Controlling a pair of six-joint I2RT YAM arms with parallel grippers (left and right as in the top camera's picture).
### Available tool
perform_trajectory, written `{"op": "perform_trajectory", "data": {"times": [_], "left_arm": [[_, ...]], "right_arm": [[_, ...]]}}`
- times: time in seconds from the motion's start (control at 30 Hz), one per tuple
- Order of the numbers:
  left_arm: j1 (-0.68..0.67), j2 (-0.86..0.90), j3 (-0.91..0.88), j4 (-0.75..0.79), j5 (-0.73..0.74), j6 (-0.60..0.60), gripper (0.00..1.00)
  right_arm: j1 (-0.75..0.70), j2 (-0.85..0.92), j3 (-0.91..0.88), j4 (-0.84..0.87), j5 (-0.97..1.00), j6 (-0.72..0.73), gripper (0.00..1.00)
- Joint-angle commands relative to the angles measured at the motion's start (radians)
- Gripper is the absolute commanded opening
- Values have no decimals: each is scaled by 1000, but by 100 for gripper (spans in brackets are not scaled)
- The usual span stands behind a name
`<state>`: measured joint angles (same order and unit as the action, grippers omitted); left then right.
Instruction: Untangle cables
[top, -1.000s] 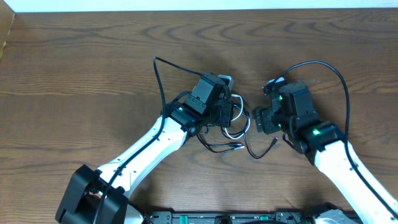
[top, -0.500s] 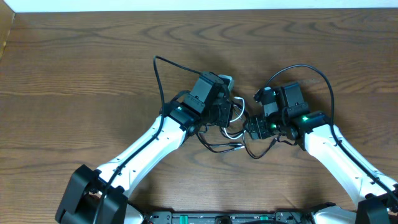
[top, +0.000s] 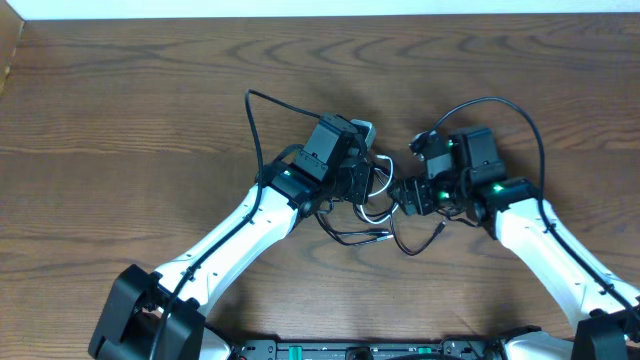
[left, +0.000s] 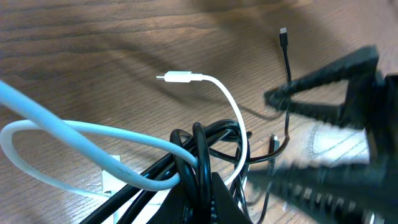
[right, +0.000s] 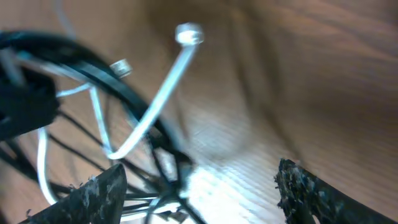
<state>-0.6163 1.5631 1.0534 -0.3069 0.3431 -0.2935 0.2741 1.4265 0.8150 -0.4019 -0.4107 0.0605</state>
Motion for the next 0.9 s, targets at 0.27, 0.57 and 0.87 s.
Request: {"op": "perform_trajectory", "data": {"times": [0.27,0.57,0.87], "left_arm": [[5,-22,5,40,121,57,7],[5,-22,5,100,143,46,7],[5,-21,5,100,143,45,7]], "right_arm": [[-103,-6,-16,-35,47,21,75],[-93,-1,-27,-164,60,44,73],[-93,-2,-27,-147,-172,-11,73]]}}
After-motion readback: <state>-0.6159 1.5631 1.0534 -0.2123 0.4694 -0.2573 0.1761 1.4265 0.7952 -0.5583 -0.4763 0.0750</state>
